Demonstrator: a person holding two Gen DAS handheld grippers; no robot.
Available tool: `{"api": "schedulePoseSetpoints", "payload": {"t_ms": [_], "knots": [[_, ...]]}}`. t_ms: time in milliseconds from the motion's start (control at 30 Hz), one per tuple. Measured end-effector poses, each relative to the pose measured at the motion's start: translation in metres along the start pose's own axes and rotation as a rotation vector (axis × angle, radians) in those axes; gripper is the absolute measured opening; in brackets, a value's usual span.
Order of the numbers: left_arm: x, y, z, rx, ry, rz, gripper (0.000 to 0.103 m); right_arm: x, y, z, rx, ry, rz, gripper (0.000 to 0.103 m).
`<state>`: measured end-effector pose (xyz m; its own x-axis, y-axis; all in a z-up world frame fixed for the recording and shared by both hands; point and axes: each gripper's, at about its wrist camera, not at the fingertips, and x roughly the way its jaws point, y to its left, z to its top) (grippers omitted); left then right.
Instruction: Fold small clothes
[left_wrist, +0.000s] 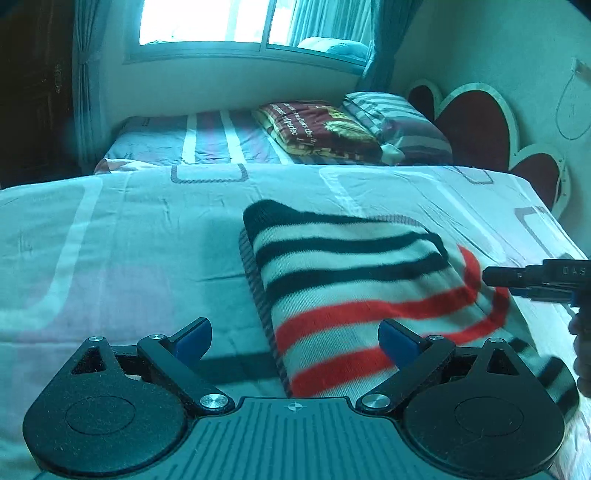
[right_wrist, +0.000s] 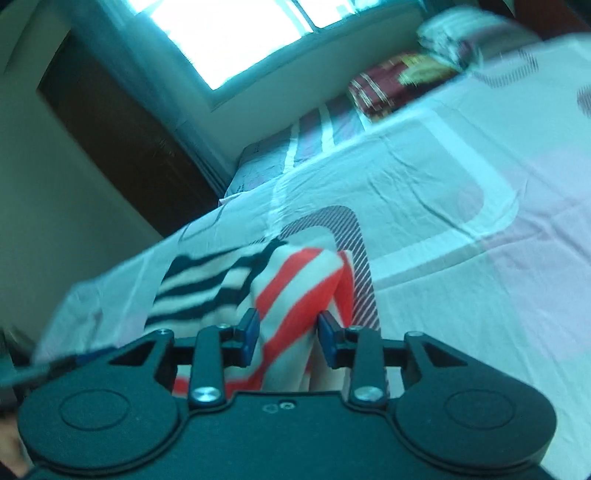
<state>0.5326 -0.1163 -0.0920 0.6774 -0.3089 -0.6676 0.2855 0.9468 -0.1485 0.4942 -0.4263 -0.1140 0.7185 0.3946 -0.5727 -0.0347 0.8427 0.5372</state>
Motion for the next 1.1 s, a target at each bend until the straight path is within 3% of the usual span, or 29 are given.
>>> {"api": "schedulePoseSetpoints", "payload": {"t_ms": [100,133,167,300,433,500,633,700,833,900,967,1100], "knots": [[0.015,0.005,0.007,-0.029,0.016,0.007,0.097,0.014,-0.012,0.007,0.061,-0.021,0.024,0.03],[0.02,0.006,0.008,-0.034,0.019,0.014,0.097,0.016,-0.011,0.007,0.041,-0.036,0.016,0.024],[0.026,0.008,0.009,-0.041,0.028,0.018,0.097,0.017,-0.006,0.007,-0.012,-0.054,-0.005,0.016],[0.048,0.012,0.005,-0.062,0.084,0.02,0.097,0.031,0.019,-0.004,-0.299,-0.063,-0.153,0.014],[0.051,0.008,0.003,-0.064,0.083,0.027,0.097,0.037,0.015,-0.003,-0.32,-0.042,-0.179,0.013],[0.047,0.005,0.005,-0.045,0.082,0.046,0.097,0.032,0.02,0.001,-0.323,-0.034,-0.2,0.023],[0.029,-0.003,0.007,-0.006,0.046,0.101,0.097,0.003,0.023,0.0,-0.268,-0.078,-0.152,0.082],[0.021,-0.002,0.006,-0.015,0.037,0.103,0.097,-0.006,0.022,-0.003,-0.247,-0.055,-0.12,0.075],[0.009,0.0,0.0,-0.038,0.04,0.091,0.098,-0.018,0.02,-0.016,-0.19,-0.003,-0.078,0.075],[0.001,0.002,-0.006,-0.056,0.045,0.064,0.103,-0.025,0.015,-0.023,-0.142,0.013,-0.051,0.075],[-0.004,0.011,-0.012,-0.097,0.067,0.003,0.103,-0.033,0.006,-0.027,-0.068,0.022,-0.023,0.077],[-0.005,0.042,-0.029,-0.261,0.132,-0.192,0.103,-0.041,-0.022,-0.033,0.126,0.048,0.061,0.079]]}}
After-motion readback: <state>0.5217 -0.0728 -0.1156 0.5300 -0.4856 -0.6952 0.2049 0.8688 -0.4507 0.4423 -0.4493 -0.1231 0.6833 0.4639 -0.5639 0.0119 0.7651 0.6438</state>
